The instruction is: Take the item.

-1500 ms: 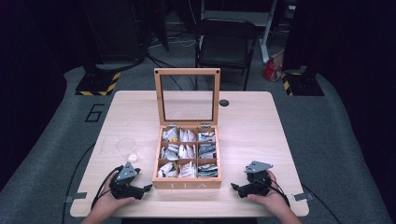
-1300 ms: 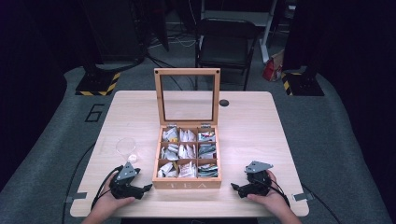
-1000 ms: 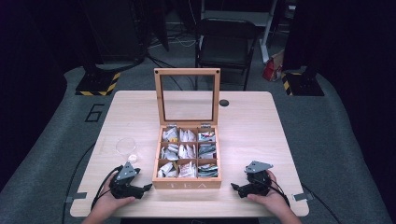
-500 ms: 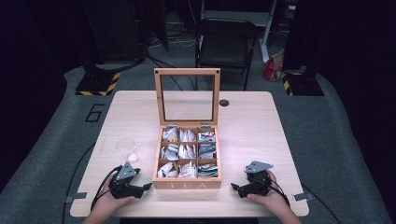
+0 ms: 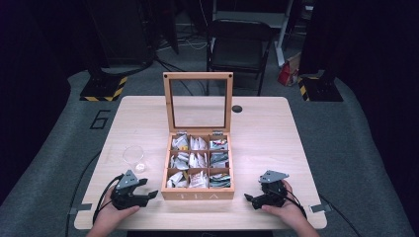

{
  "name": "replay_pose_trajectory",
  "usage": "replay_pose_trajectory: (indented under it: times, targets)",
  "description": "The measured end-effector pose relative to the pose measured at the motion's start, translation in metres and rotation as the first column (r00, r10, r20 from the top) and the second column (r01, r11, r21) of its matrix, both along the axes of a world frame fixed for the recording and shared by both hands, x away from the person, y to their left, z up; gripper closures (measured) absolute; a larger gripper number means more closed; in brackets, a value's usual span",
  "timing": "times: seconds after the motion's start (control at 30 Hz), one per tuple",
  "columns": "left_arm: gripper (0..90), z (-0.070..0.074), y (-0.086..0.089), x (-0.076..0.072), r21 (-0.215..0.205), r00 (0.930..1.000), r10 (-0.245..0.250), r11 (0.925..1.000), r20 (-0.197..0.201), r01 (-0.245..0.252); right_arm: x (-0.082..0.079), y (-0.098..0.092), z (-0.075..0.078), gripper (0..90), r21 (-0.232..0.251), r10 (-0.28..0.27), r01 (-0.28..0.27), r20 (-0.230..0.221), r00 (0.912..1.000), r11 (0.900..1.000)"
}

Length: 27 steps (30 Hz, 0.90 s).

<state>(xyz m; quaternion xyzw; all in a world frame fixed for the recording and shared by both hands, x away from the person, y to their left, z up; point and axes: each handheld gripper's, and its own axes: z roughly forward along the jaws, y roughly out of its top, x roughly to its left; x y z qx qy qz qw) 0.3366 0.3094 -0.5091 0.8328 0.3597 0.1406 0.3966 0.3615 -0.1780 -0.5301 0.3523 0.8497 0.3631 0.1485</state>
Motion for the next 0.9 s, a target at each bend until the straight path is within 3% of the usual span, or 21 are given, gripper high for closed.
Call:
replay_pose_trajectory:
  times: [0.37, 0.47, 0.7, 0.9]
  targets:
    - [37.5, 0.015, 0.0, -0.005, -0.039, 0.9997, 0.024, 0.9989, -0.009, -0.025, 0.0, 0.0, 0.0, 3.4, 0.0, 0.0, 0.0, 0.001, 1.0, 1.0]
    - [39.1, 0.021, 0.0, -0.005, -0.037, 0.9997, 0.021, 0.9991, 0.013, -0.02, 0.0, 0.0, 0.0, 3.4, 0.0, 0.0, 0.0, 0.0, 1.0, 1.0]
    - [43.0, 0.045, -0.005, 0.0, -0.085, 0.9994, -0.002, 0.9964, 0.034, 0.005, 0.0, 0.0, 0.0, 3.4, 0.0, 0.0, 0.0, 0.0, 1.0, 1.0]
    - [45.7, 0.054, -0.014, 0.007, -0.079, 0.9986, -0.024, 0.9965, 0.046, 0.028, 0.0, 0.0, 0.0, 3.4, 0.0, 0.0, 0.0, 0.0, 1.0, 1.0]
